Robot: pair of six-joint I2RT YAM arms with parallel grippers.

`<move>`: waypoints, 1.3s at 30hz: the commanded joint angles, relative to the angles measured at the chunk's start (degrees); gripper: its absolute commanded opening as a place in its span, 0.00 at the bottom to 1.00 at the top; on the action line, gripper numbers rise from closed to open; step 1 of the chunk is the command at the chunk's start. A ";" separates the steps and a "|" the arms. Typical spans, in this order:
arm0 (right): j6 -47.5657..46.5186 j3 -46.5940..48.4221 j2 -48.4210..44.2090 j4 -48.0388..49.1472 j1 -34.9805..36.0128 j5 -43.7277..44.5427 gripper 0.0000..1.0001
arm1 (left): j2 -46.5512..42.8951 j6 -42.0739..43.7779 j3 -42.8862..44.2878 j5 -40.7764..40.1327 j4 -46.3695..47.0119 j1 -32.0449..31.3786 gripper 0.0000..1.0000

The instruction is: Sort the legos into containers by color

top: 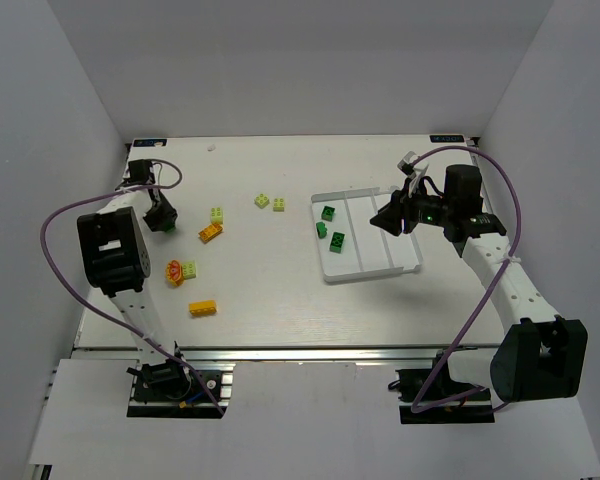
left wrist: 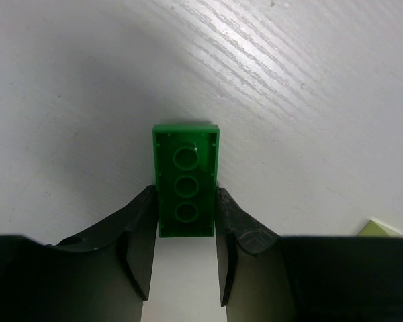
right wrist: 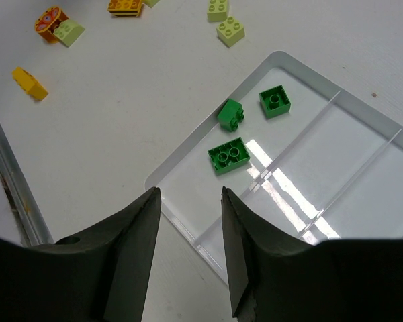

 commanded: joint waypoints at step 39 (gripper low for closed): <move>-1.40 -0.41 0.52 0.88 -0.34 1.18 0.08 | 4.02 -8.11 11.79 24.70 12.85 -48.60 0.50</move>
